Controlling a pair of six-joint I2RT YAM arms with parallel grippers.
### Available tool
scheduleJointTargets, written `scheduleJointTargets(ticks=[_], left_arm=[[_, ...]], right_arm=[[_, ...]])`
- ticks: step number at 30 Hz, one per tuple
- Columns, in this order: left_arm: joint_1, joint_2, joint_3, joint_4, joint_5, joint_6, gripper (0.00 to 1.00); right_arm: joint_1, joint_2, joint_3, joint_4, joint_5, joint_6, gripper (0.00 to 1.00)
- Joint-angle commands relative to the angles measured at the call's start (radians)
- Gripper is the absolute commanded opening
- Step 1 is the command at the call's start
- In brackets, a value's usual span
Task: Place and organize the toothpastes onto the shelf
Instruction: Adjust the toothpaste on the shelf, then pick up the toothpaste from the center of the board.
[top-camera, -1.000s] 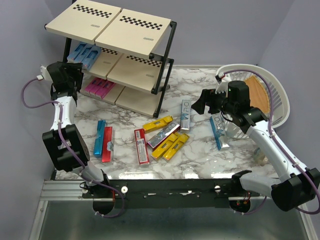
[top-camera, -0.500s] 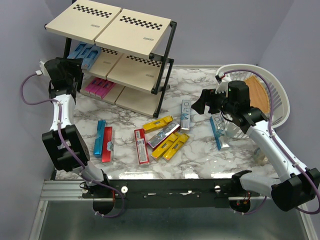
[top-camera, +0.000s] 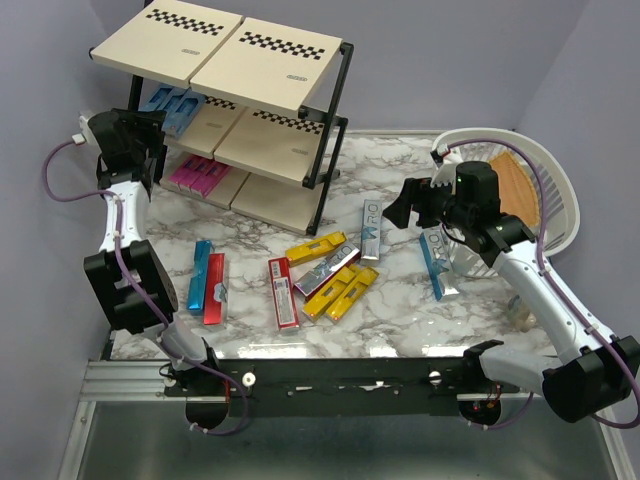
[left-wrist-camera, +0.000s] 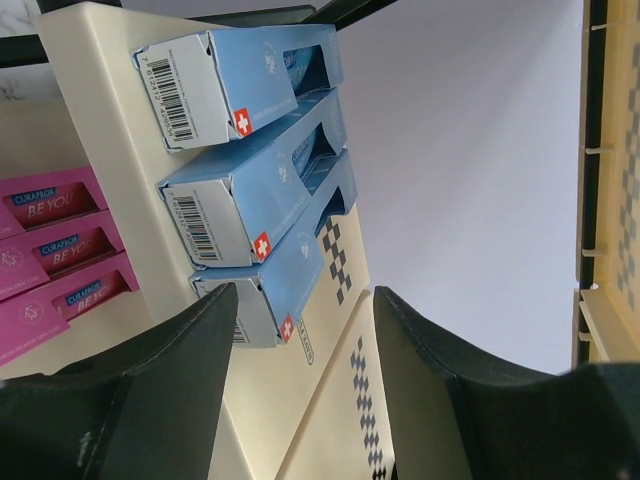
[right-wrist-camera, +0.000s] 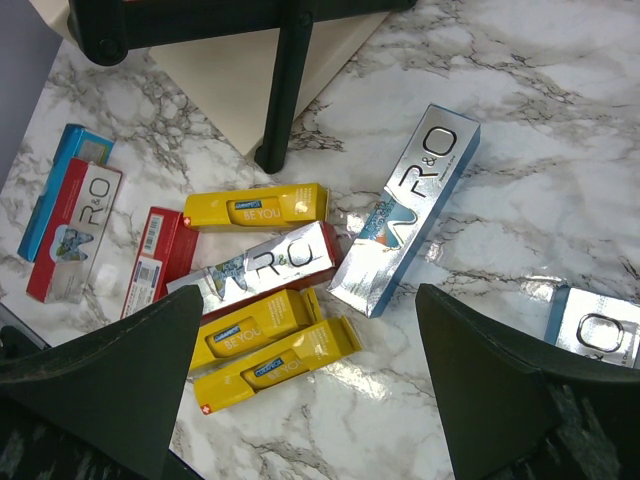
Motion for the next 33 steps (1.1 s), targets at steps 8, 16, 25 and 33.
scheduleJointTargets(ticks=[8, 16, 25, 33], left_arm=[[0.006, -0.089, 0.017, -0.077, -0.023, 0.147, 0.68], [0.006, -0.308, -0.079, -0.164, -0.062, 0.483, 0.87], [-0.062, -0.634, -0.283, -0.313, -0.241, 0.900, 0.99], [-0.346, -0.874, -0.495, -0.373, -0.366, 1.108, 0.99]], right_arm=[[0.003, 0.020, 0.027, -0.008, 0.022, -0.018, 0.96], [0.003, 0.060, 0.047, -0.047, 0.103, 0.022, 0.95], [0.003, 0.167, 0.056, -0.129, 0.183, 0.154, 0.95], [0.009, 0.282, 0.018, -0.213, 0.155, 0.309, 0.93]])
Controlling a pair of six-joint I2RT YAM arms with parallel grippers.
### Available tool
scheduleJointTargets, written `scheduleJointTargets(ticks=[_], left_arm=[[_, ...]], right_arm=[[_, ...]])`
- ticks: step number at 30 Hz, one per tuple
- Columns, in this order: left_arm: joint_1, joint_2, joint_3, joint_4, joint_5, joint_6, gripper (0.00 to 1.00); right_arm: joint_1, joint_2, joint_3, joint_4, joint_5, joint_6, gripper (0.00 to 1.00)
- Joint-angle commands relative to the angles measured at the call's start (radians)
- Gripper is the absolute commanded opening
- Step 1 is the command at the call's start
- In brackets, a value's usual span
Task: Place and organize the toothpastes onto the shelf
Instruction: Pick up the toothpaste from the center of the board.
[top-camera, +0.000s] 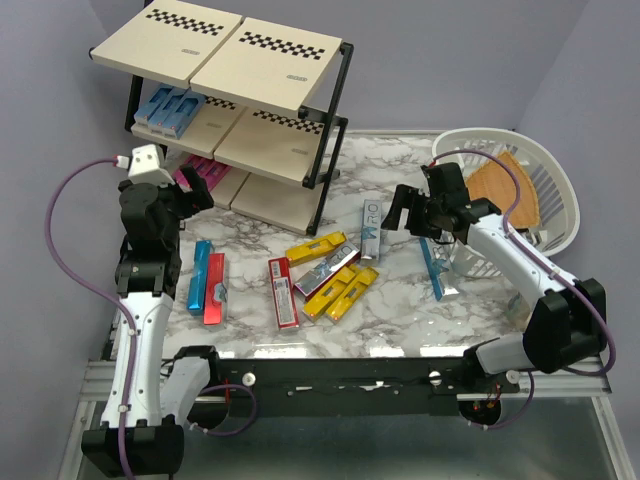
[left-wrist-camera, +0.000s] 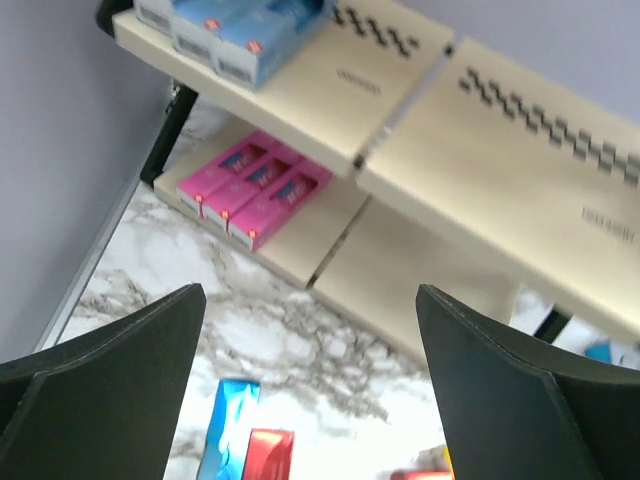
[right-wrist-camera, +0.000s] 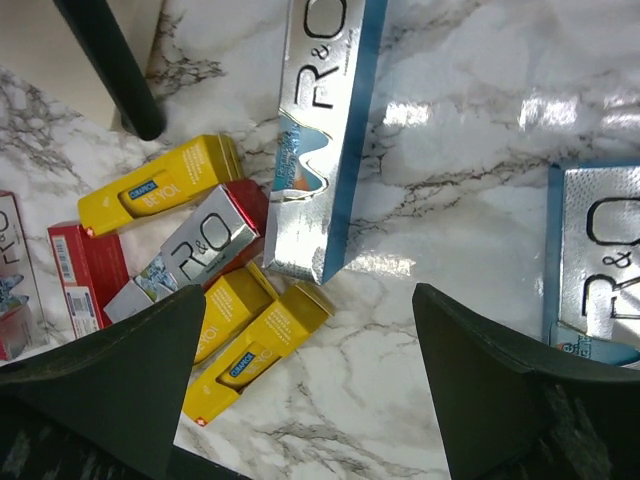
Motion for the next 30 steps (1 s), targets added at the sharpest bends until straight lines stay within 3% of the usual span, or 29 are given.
scheduleJointTargets(ticks=[1, 9, 15, 18, 30], left_arm=[[-0.103, -0.148, -0.124, -0.063, -0.106, 0.171, 0.99], [-0.327, -0.308, -0.329, -0.049, -0.129, 0.223, 0.99], [-0.477, -0.414, -0.489, 0.073, -0.152, 0.222, 0.99], [-0.509, -0.475, -0.563, 0.144, -0.131, 0.210, 0.99], [-0.561, -0.529, -0.593, 0.187, -0.142, 0.237, 0.99]], right_arm=[[0.017, 0.065, -0.027, -0.096, 0.014, 0.157, 0.93], [0.136, 0.113, -0.107, -0.130, 0.068, 0.415, 0.91], [0.233, 0.163, -0.136, -0.128, 0.114, 0.636, 0.91], [0.259, 0.185, -0.128, -0.134, 0.136, 0.710, 0.91], [0.268, 0.245, -0.137, -0.150, 0.180, 0.803, 0.82]])
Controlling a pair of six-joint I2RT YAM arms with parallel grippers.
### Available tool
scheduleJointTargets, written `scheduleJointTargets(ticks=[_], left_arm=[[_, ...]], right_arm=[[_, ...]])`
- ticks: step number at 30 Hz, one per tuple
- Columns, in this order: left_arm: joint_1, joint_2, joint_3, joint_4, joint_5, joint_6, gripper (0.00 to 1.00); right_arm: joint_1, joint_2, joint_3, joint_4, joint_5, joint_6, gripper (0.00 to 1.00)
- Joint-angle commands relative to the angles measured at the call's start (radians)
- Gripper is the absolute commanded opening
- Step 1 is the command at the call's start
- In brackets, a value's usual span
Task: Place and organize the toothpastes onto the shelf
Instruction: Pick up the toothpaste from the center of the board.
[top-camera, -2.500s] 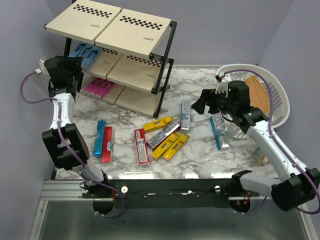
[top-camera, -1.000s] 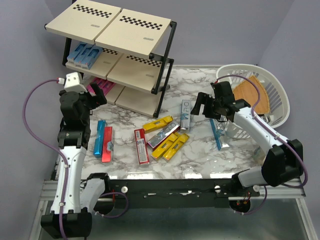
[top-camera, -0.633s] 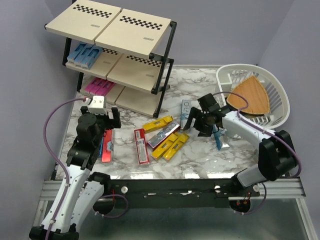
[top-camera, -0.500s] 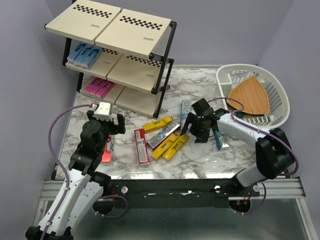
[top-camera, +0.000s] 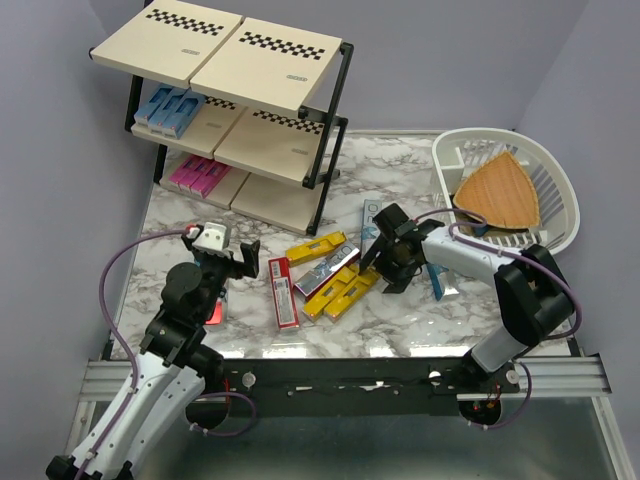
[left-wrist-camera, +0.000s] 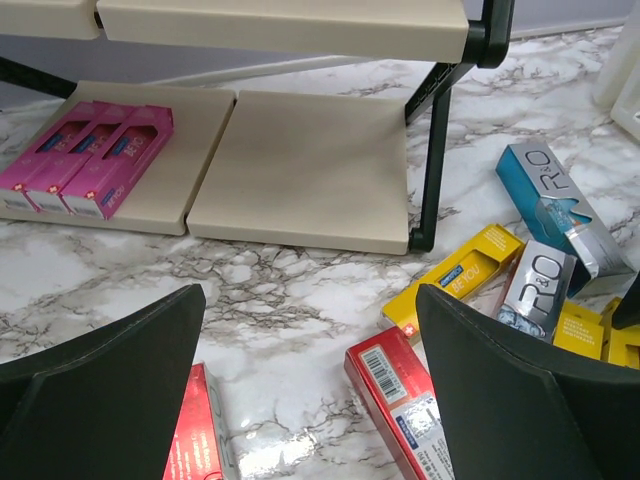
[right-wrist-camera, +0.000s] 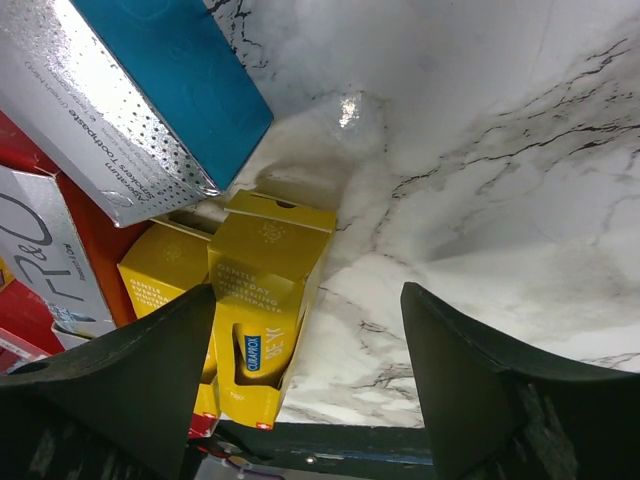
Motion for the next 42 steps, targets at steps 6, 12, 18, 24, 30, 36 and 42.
scheduleJointTargets(ticks=[6, 12, 18, 24, 30, 36, 42], left_arm=[[-0.027, -0.028, -0.018, 0.053, -0.002, 0.019, 0.99], [-0.035, -0.019, -0.019, 0.056, 0.001, 0.022, 0.99], [-0.038, -0.007, -0.021, 0.059, 0.021, 0.022, 0.99], [-0.047, 0.030, -0.013, 0.059, 0.094, 0.017, 0.99], [-0.055, 0.099, 0.014, 0.045, 0.226, -0.015, 0.99], [-0.065, 0.183, 0.053, 0.024, 0.352, -0.068, 0.99], [-0.081, 0.202, 0.031, 0.103, 0.511, -0.127, 0.99]], right_arm=[[0.006, 0.072, 0.010, -0.008, 0.043, 0.061, 0.80], [0.009, 0.086, 0.046, -0.019, 0.066, 0.047, 0.75], [0.010, 0.034, -0.011, -0.016, 0.062, 0.050, 0.68], [0.010, -0.024, -0.036, -0.008, 0.062, 0.038, 0.56], [0.010, -0.081, -0.049, 0.050, 0.036, 0.020, 0.37], [0.010, -0.130, -0.051, 0.096, -0.007, -0.016, 0.32], [0.010, -0.251, -0.062, 0.200, -0.036, -0.057, 0.31]])
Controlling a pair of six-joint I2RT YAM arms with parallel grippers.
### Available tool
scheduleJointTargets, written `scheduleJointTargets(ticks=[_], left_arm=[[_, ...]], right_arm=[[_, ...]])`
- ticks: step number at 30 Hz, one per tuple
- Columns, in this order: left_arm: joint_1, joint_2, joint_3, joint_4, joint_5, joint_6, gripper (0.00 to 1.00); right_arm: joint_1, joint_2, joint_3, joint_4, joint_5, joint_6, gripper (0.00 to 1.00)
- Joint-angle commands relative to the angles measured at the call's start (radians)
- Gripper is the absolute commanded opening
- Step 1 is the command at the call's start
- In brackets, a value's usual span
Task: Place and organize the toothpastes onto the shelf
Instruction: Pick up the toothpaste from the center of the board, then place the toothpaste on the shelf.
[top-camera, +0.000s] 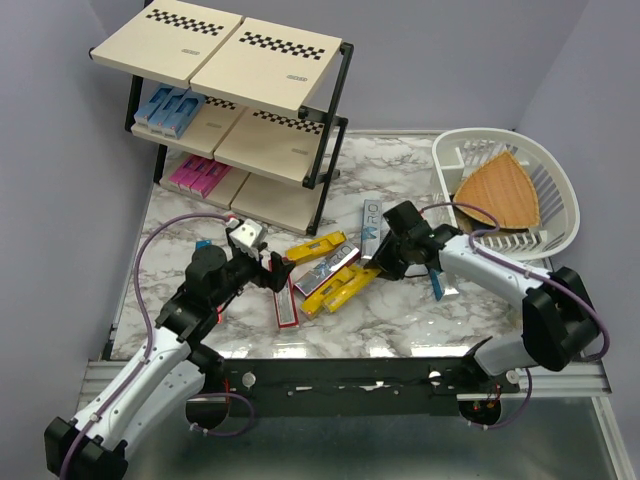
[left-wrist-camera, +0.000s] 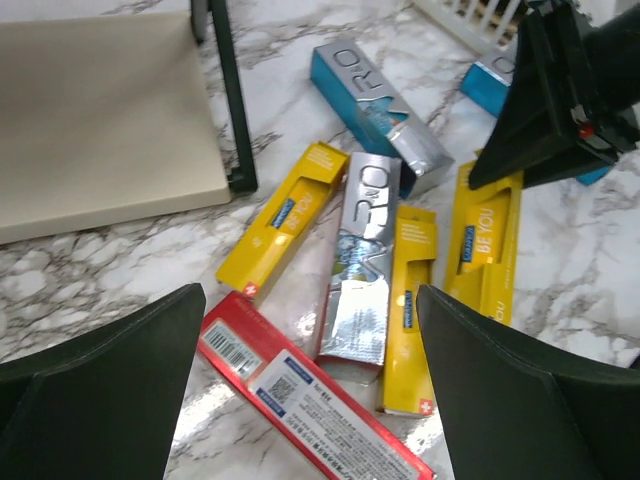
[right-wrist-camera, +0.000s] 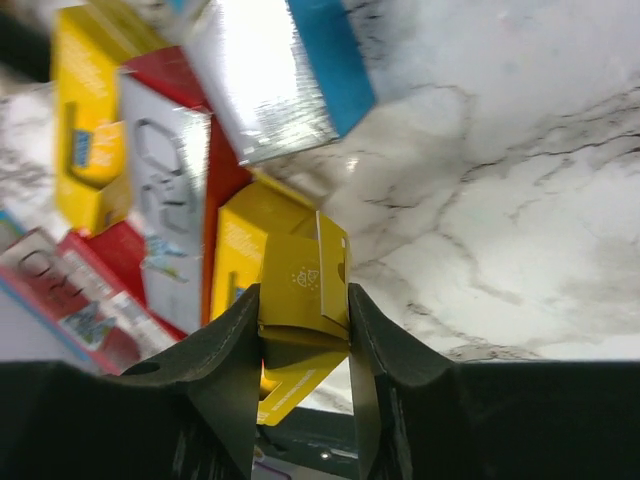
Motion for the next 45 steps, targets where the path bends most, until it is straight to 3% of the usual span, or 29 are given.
scheduleJointTargets(ticks=[1, 7, 17, 28, 37, 41, 45], left_arm=[[-0.016, 0.004, 0.007, 0.083, 0.190, -0.073, 0.99], [-0.025, 0.018, -0.020, 0.207, 0.348, -0.116, 0.99], [-0.050, 0.082, -0.033, 0.321, 0.451, -0.168, 0.99], [-0.083, 0.200, -0.009, 0.380, 0.302, -0.212, 0.98], [-0.106, 0.246, -0.012, 0.476, 0.212, -0.303, 0.82], [-0.116, 0.237, -0.030, 0.505, 0.181, -0.326, 0.66], [-0.122, 0.245, -0.029, 0.497, 0.183, -0.333, 0.56]], right_arm=[[0.007, -0.118, -0.013, 0.134, -0.043, -0.045, 0.31], [0.007, -0.191, 0.018, 0.241, -0.074, -0.090, 0.31], [0.005, -0.248, -0.004, 0.389, -0.109, -0.059, 0.31], [0.005, -0.253, -0.018, 0.478, -0.150, -0.056, 0.31], [0.004, -0.259, -0.022, 0.490, -0.140, -0.061, 0.31], [0.002, -0.262, -0.024, 0.493, -0.136, -0.062, 0.31], [0.002, -0.262, -0.028, 0.496, -0.138, -0.061, 0.31]])
